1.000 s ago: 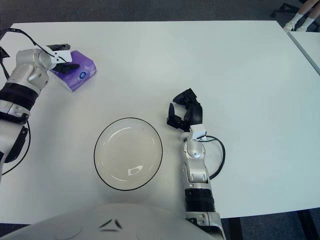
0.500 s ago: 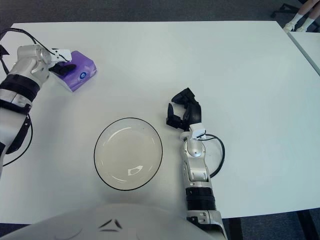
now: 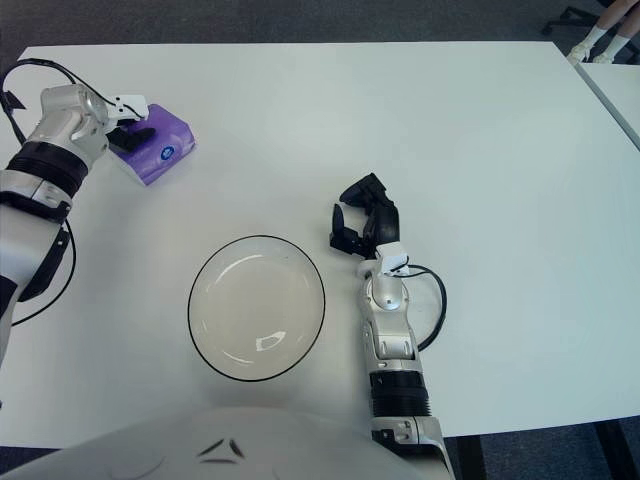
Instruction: Put the tissue paper into the plate.
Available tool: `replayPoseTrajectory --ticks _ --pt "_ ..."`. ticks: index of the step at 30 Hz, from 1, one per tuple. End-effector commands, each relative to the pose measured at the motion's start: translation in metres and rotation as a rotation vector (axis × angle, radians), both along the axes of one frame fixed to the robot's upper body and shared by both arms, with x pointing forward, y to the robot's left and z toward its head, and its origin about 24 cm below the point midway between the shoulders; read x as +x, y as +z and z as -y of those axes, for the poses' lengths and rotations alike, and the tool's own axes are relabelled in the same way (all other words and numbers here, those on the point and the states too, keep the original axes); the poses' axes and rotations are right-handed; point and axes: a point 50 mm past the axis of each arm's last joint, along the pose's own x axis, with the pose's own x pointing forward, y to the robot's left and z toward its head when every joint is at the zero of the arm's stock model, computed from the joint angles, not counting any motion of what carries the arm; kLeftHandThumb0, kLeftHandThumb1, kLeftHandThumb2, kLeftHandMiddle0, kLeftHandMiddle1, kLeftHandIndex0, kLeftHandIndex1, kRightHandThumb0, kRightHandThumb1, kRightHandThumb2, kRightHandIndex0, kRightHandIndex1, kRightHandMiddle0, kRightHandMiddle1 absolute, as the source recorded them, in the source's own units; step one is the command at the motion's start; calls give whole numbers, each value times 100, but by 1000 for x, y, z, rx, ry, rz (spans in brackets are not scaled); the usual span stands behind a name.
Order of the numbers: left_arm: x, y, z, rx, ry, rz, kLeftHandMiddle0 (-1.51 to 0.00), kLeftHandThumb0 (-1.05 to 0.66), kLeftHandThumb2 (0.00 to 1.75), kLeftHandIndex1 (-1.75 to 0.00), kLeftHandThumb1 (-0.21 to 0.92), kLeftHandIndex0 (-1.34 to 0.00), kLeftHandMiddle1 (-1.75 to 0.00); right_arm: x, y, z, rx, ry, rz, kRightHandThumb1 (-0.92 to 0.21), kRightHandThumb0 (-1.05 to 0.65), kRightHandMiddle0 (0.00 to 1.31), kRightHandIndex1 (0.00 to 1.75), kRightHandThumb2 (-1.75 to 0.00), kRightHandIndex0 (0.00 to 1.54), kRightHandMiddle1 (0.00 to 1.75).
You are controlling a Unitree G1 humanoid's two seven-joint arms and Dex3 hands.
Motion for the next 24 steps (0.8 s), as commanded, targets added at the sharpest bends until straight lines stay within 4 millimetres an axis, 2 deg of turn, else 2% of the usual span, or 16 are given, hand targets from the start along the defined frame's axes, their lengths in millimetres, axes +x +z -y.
replayPoseTrajectory --ticks 1,7,12,24 --pt "-1 9 1 -44 7 -13 0 -105 116 -5 92 0 0 -20 -54 -4 5 27 -309 -45 -44 50 175 -115 92 175" --pt "-9 16 2 -66 -7 -12 0 -105 119 -1 92 0 0 -21 -55 -5 21 22 -308 -46 -43 50 175 -114 92 175" --pt "-24 32 8 -73 -49 5 0 -105 121 0 92 0 0 -22 -55 -5 32 17 -308 -47 -43 49 175 -113 92 175" --pt "-37 43 26 -35 -130 66 0 -105 123 0 92 0 0 -24 -56 -3 12 20 -323 -48 -43 49 175 -112 93 175"
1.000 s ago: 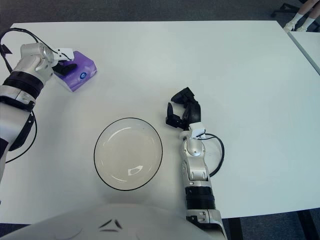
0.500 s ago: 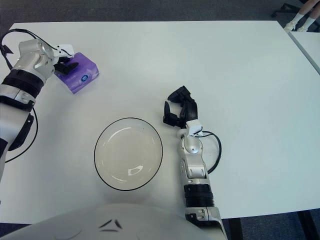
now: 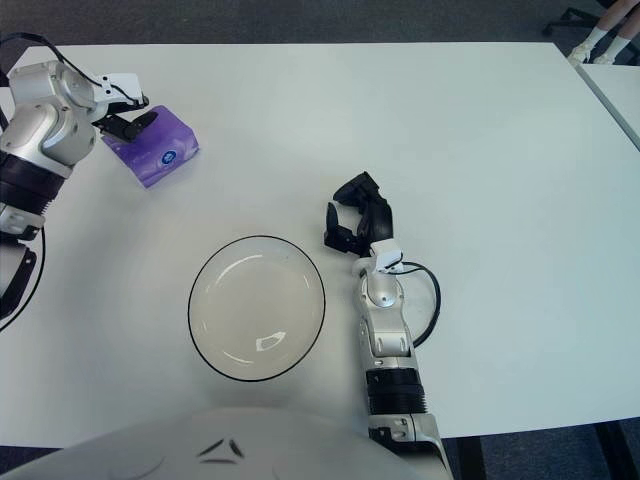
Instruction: Put the tissue paper into the plate.
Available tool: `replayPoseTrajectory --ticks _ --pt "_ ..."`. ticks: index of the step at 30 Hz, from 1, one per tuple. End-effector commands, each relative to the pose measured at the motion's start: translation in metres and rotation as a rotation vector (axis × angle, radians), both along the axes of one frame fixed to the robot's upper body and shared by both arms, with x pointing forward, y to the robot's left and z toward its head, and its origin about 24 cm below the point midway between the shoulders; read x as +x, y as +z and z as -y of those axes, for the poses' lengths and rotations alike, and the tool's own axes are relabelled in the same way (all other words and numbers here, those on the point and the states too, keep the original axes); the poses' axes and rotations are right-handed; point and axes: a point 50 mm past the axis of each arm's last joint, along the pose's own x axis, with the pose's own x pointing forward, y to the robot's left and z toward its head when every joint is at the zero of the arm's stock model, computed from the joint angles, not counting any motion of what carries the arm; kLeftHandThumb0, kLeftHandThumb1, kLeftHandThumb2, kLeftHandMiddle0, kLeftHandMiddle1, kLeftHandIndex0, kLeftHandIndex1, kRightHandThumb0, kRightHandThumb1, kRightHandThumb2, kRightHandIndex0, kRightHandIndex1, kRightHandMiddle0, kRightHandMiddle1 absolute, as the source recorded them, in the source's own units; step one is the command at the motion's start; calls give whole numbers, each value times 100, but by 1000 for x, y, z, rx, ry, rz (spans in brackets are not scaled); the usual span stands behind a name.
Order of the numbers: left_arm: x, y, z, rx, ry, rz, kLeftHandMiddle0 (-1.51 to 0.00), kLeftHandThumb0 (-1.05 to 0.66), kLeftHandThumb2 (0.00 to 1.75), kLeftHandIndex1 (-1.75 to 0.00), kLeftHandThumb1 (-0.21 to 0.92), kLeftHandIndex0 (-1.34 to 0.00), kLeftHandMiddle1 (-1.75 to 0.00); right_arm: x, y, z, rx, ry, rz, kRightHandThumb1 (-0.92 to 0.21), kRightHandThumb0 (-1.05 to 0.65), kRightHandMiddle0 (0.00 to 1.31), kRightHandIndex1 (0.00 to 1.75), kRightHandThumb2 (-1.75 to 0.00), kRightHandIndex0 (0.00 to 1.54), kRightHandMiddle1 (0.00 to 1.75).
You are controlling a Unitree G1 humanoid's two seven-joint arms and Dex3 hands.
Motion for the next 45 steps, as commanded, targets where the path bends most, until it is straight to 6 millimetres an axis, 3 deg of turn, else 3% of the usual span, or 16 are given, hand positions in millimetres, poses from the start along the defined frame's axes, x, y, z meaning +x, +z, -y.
replayPoseTrajectory --ticks 1,16,19,21,22,24,27,29,36,41,44,45 --pt "-5 -1 2 55 -23 -1 0 -105 124 0 92 0 0 -25 -56 3 -1 4 -313 -48 -43 49 175 -113 93 175" --pt "-19 5 19 207 -90 47 0 -105 123 -5 92 -1 0 -25 -56 5 -8 9 -302 -47 -43 49 175 -113 94 175" --pt "-20 5 21 214 -98 52 -2 -105 122 -27 92 0 -1 -25 -56 5 -6 9 -303 -47 -43 49 175 -113 94 175" --pt "-21 3 23 222 -103 54 -5 -105 121 -49 92 0 -3 -25 -56 5 -7 11 -303 -47 -43 49 175 -113 94 175" --pt "-21 2 24 227 -105 54 -6 -105 120 -69 92 0 -5 -25 -56 5 -7 12 -302 -47 -43 49 175 -113 94 175" --pt "-21 -3 25 233 -106 54 -3 -105 120 -125 92 -2 -29 -25 -56 5 -7 12 -303 -47 -43 49 175 -113 94 175" --pt "-21 -6 25 243 -103 58 -1 -105 118 -158 92 -10 -53 -26 -56 5 -2 8 -304 -47 -43 49 175 -114 94 175" --pt "-22 -8 25 248 -101 62 0 -105 118 -166 92 -14 -61 -26 -56 6 2 6 -303 -47 -43 49 175 -114 94 175" --pt "-23 -34 22 276 -65 80 0 -105 113 -174 92 -37 -98 -28 -57 7 18 -16 -309 -47 -43 49 175 -114 93 175" --pt "-20 -49 23 271 -43 72 0 -105 109 -175 92 -39 -98 -30 -57 8 25 -35 -321 -47 -43 49 175 -113 92 175" --pt "-17 -63 23 263 -24 49 0 -105 107 -175 92 -26 -86 -31 -57 8 33 -54 -331 -47 -43 49 175 -113 91 175" --pt "-16 -66 23 261 -19 43 0 -105 106 -166 92 -17 -76 -31 -57 9 34 -58 -332 -47 -43 49 175 -113 90 175"
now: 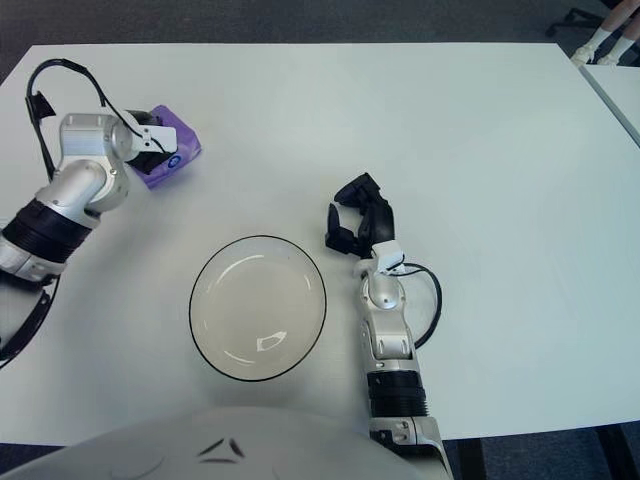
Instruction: Put the tissue paper into the plate.
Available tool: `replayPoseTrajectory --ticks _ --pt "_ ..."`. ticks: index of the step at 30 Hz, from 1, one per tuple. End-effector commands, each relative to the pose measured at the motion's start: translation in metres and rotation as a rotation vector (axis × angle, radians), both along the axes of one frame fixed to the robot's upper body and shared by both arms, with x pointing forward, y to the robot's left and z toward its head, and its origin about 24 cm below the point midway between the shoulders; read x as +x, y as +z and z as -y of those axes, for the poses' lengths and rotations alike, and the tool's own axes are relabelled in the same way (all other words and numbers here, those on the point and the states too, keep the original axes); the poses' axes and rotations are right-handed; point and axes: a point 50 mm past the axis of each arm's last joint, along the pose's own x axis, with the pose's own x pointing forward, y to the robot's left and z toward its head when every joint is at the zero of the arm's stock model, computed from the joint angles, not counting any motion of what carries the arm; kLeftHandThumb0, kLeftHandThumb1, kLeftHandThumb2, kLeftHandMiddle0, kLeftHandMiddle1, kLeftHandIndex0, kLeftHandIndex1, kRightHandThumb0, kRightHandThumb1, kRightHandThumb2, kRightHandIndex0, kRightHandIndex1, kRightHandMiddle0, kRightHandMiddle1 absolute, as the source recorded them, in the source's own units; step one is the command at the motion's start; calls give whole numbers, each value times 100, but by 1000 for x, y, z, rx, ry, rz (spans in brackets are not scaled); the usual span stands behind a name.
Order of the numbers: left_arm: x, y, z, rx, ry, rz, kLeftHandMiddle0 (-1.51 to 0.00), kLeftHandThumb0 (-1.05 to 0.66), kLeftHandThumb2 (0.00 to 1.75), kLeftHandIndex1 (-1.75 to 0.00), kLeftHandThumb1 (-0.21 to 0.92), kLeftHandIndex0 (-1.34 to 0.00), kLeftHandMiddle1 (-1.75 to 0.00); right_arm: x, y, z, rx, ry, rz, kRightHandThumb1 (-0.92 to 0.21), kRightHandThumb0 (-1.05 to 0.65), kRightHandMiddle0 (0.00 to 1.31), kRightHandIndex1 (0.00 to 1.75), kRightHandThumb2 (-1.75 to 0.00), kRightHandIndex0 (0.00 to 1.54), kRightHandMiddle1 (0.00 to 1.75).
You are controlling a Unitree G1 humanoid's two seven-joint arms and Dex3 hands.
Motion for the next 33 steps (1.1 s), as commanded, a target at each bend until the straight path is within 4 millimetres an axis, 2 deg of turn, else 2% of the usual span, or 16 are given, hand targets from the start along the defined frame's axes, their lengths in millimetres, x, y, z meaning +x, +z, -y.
replayPoseTrajectory --ticks 1,2,5,8,9,12,15,19,27,33 --pt "1 -31 -4 0 47 -70 0 -105 106 -162 92 -13 -72 -28 -57 7 29 -49 -329 -47 -43 49 175 -113 90 175" --pt "2 -35 -4 -2 54 -74 0 -105 104 -145 92 -9 -60 -29 -57 7 31 -53 -329 -47 -43 49 175 -113 90 175" --pt "3 -46 -4 -8 73 -80 0 -105 101 -113 92 -3 -40 -29 -56 7 34 -58 -328 -47 -43 49 175 -113 89 175" --pt "4 -53 -4 -18 95 -75 0 -105 100 -93 92 -1 -28 -30 -56 7 35 -60 -326 -47 -43 49 175 -113 88 175" --pt "5 -57 -5 -27 111 -71 0 -105 97 -76 92 0 -21 -31 -56 8 36 -62 -325 -47 -43 49 175 -112 88 175" --pt "5 -64 -5 -43 138 -64 0 -105 91 -41 92 0 -7 -31 -56 8 40 -68 -327 -47 -43 49 175 -112 88 175" --pt "6 -70 -3 -57 151 -57 0 -105 89 -24 92 0 -2 -32 -55 9 43 -78 -330 -47 -43 49 175 -112 88 175" --pt "7 -85 1 -79 162 -47 -1 -105 86 -17 92 0 -1 -33 -55 9 48 -90 -329 -48 -43 49 175 -112 87 175" --pt "9 -115 4 -126 192 -6 -5 -105 79 -15 92 0 -3 -35 -55 11 37 -93 -323 -48 -43 49 175 -112 88 175" --pt "8 -131 11 -182 225 40 -4 -105 69 -2 92 0 -6 -36 -55 13 39 -99 -330 -48 -43 49 175 -112 88 175"
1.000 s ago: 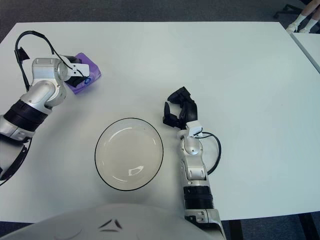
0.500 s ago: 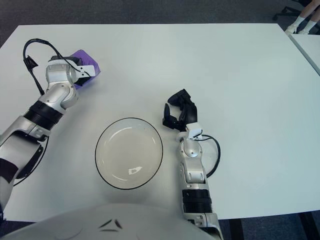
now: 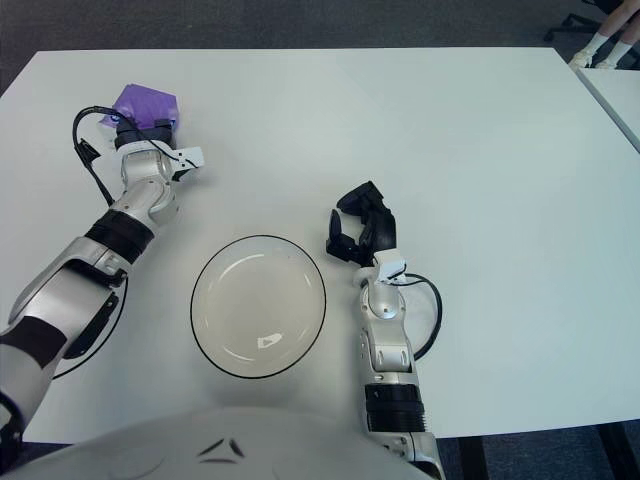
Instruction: Put the tissue paper into the plate.
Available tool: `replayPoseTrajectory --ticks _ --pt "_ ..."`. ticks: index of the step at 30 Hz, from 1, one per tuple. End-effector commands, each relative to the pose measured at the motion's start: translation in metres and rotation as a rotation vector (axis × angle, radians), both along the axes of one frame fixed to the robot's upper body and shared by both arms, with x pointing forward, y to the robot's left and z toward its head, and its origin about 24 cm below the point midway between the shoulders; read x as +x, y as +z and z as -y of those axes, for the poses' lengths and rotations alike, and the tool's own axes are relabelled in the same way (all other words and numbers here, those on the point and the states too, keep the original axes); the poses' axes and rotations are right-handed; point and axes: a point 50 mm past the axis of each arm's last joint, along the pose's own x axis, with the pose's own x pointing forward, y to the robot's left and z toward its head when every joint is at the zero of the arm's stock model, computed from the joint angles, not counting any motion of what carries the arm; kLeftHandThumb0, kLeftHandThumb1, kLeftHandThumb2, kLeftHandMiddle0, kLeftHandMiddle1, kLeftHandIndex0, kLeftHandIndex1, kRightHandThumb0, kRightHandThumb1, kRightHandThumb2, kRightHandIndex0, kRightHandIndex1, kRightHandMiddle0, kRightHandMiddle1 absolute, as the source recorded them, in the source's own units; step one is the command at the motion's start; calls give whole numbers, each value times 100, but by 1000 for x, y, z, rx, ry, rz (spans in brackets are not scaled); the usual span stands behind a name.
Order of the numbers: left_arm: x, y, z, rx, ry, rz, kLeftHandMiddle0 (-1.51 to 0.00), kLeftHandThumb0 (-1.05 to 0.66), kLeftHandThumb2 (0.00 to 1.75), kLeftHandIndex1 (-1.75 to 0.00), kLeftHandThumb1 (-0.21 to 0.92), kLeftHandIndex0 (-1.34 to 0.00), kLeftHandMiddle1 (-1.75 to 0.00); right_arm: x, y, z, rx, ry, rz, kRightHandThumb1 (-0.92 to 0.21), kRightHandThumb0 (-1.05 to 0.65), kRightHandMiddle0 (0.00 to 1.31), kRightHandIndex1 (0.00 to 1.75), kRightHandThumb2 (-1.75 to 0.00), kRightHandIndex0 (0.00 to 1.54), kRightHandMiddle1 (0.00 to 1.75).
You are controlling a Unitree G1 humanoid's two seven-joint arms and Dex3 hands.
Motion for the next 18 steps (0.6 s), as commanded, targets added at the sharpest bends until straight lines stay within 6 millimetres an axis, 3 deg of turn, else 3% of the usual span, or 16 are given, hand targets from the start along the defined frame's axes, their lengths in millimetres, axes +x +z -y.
replayPoseTrajectory --ticks 1,18 --pt "-18 -55 -1 -119 49 -179 -3 -105 67 -1 92 0 -6 -25 -51 9 21 -44 -293 -48 -43 49 175 -112 88 175" --pt "-30 -100 1 -230 105 -111 0 -105 45 0 92 0 0 -30 -55 17 -2 -78 -297 -45 -44 50 175 -115 89 175"
